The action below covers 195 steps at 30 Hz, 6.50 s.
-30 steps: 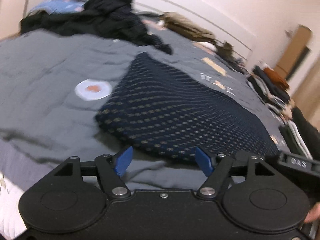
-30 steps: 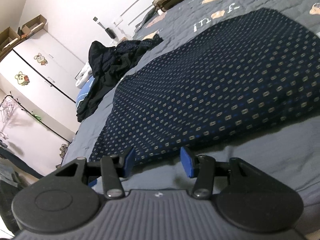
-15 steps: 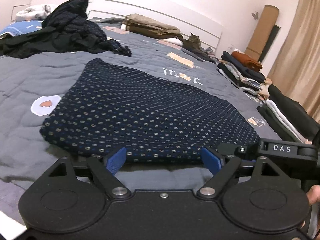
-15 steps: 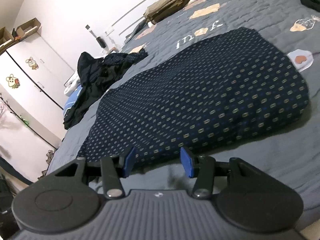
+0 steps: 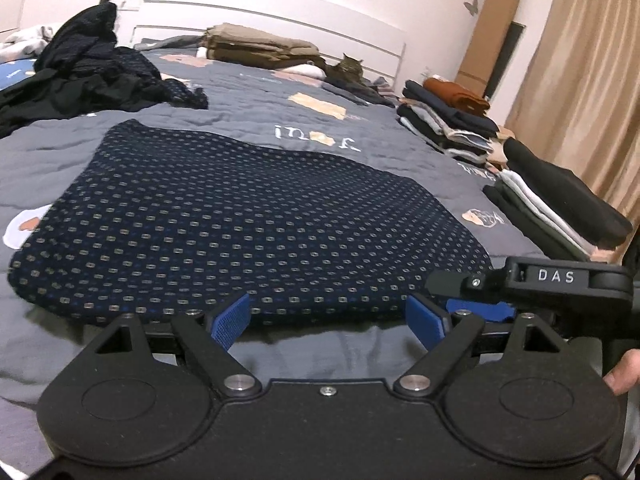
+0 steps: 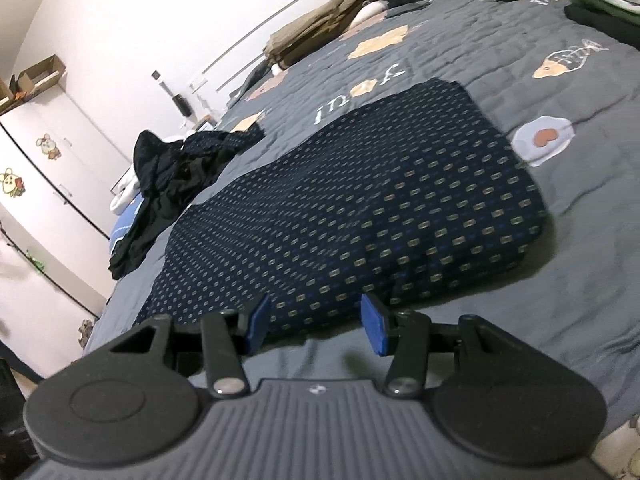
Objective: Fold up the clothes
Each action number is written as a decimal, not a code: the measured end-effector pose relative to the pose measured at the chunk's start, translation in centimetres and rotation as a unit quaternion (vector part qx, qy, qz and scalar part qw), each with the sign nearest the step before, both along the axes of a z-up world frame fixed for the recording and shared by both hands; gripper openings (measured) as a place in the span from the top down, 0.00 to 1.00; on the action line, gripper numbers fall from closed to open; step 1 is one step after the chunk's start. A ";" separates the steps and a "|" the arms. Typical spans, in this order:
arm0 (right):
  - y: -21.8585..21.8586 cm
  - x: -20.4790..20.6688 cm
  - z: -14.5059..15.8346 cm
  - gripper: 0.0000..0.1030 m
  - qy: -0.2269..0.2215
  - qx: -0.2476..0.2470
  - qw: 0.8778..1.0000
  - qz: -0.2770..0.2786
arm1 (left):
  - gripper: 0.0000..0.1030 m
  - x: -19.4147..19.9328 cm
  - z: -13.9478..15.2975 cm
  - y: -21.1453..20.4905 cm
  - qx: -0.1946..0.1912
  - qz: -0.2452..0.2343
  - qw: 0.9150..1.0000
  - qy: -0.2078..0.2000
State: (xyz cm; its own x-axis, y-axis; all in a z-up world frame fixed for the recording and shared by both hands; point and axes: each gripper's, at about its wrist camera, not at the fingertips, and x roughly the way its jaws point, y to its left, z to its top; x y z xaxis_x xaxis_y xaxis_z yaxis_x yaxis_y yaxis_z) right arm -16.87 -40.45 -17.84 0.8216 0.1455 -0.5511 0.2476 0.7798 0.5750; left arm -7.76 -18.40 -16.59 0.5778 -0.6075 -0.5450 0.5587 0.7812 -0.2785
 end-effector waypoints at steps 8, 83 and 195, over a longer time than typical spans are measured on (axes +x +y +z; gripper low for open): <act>-2.9 -1.6 -0.6 0.53 0.000 0.018 0.999 -0.030 | 0.19 -0.7 -0.2 -3.0 0.009 -0.027 1.000 -0.007; -12.9 -1.0 -7.2 0.55 -0.025 0.209 0.943 -0.258 | 0.19 -0.8 -0.9 -5.7 0.078 -0.032 0.996 -0.041; 12.7 7.6 2.8 0.47 -0.017 -0.143 0.975 0.168 | 0.34 8.5 -4.4 13.6 -0.154 0.271 0.939 0.144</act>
State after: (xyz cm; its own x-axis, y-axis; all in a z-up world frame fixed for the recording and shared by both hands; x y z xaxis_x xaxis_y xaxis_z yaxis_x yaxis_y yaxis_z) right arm -9.26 -27.80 -15.00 0.7724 0.2528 -0.5826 -0.0640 0.9437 0.3246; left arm 0.76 -4.80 -20.94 0.7032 -0.4212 -0.5728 -0.0305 0.7870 -0.6162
